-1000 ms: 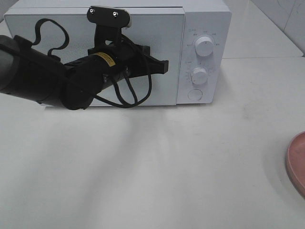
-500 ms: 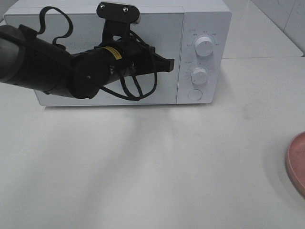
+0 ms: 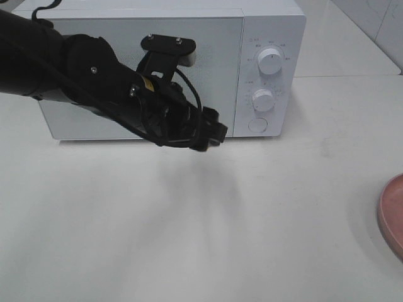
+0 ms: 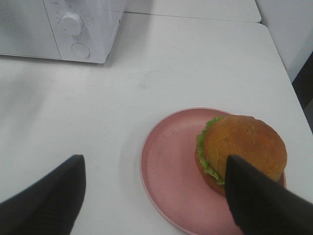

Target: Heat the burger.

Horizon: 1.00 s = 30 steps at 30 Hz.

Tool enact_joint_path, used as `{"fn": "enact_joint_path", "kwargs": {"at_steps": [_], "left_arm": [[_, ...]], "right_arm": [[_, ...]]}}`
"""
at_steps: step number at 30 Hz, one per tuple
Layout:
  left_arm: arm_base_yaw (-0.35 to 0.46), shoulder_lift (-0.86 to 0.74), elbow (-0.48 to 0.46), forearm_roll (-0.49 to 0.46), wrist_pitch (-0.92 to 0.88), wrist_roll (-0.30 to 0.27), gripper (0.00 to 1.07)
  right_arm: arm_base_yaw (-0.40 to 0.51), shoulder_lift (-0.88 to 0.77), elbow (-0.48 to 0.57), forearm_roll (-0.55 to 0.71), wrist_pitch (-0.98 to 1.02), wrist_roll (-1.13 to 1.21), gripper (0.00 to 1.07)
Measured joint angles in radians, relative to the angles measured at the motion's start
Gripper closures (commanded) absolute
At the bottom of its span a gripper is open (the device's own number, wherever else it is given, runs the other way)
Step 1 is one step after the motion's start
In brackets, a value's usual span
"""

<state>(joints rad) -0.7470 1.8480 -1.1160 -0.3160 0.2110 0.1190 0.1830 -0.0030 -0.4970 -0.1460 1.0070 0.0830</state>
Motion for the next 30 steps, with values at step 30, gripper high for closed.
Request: {"fn": "enact_joint_path", "kwargs": {"at_steps": [30], "left_arm": [[0.318, -0.310, 0.003, 0.094, 0.891, -0.061, 0.06]], "right_arm": [[0.000, 0.000, 0.000, 0.000, 0.000, 0.000, 0.31]]}}
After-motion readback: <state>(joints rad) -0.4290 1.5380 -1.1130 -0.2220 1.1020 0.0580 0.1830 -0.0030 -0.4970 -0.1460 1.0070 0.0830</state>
